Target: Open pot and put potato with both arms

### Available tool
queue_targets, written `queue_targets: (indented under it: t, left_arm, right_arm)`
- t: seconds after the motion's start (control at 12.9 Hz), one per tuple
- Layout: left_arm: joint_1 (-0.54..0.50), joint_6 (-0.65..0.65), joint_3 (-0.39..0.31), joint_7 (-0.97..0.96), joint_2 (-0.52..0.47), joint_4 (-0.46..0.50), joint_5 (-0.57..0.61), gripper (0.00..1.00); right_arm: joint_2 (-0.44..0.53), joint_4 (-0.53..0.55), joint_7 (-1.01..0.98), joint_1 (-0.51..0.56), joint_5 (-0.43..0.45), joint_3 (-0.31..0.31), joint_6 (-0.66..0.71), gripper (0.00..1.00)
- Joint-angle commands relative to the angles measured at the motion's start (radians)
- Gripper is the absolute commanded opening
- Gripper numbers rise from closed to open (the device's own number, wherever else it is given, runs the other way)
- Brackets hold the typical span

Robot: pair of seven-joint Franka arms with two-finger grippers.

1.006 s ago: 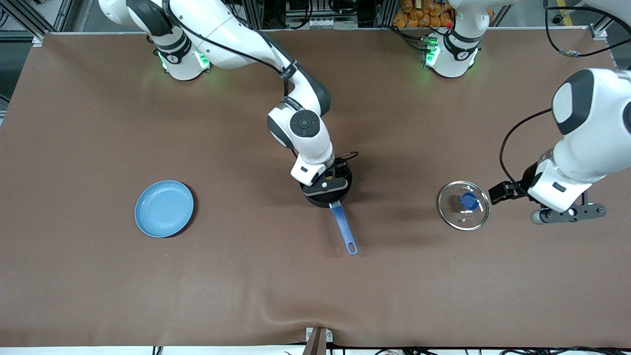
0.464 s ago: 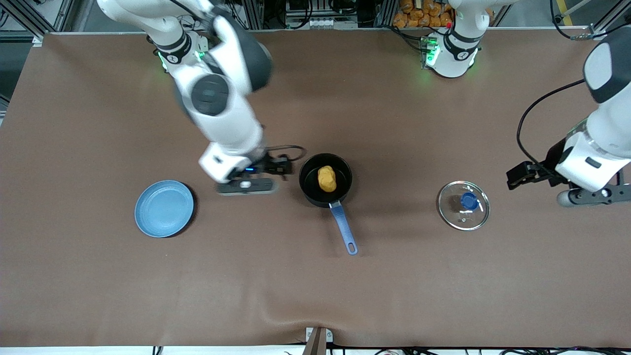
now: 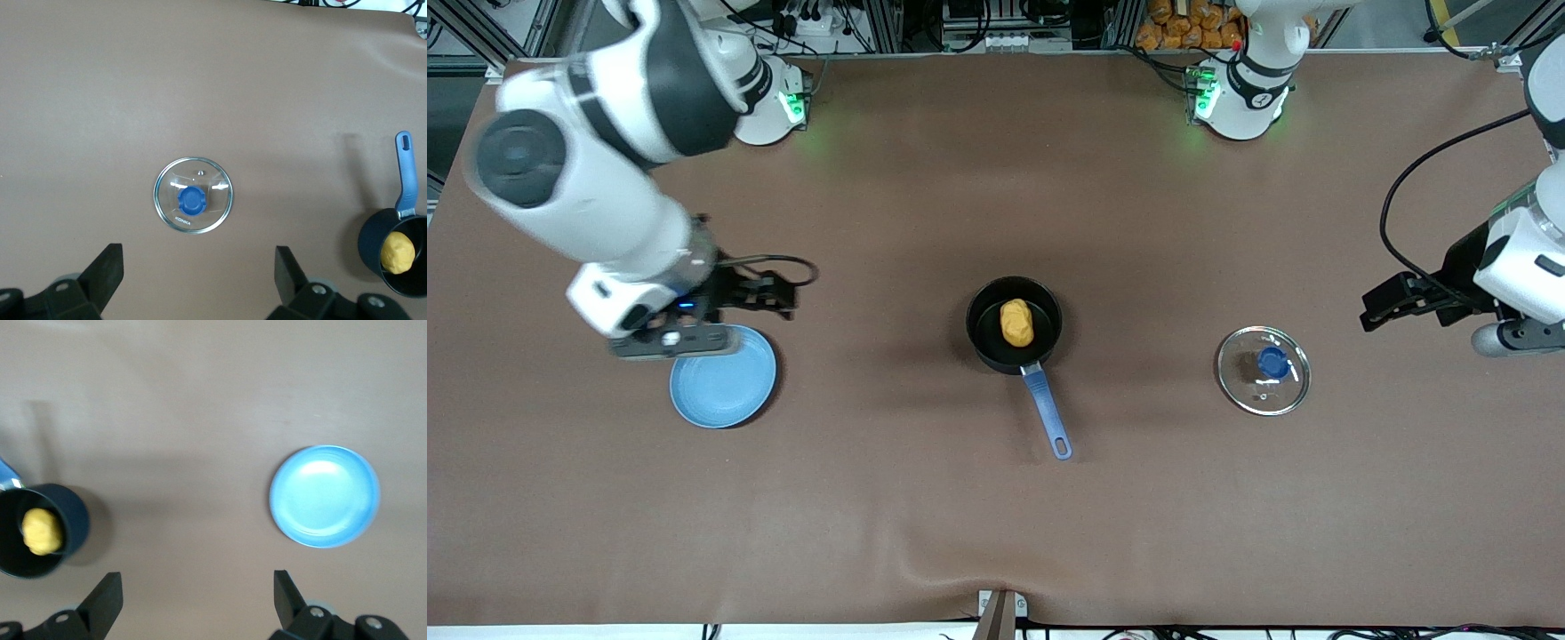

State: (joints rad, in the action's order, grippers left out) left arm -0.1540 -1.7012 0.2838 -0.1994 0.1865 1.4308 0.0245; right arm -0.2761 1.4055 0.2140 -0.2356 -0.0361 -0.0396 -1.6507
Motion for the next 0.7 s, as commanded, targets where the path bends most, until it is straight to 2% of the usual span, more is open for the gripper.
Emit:
queue_targets:
  t: [0.0,0.39,0.54,0.62]
  left_arm:
    - [-0.007,0.072,0.005,0.014,-0.073,-0.001,-0.008,1.0]
    - [0.002,0.121,-0.011,0.067,-0.163,0.023,-0.02,1.0]
    - [0.098,0.133,-0.108,0.081,-0.2,0.062,-0.018,1.0]
    - [0.128,0.153,-0.165,0.089,-0.203,0.059,-0.02,1.0]
  right_arm:
    - [0.067,0.038,-0.106,0.105,0.005,-0.022,0.061,1.0]
    - [0.104,0.038,-0.249,0.179,0.041,-0.02,0.124,1.0]
    - [0.11,0.038,-0.283,0.183,0.061,-0.002,0.13,1.0]
    - [0.115,0.041,-0.327,0.183,0.059,0.029,0.131,1.0]
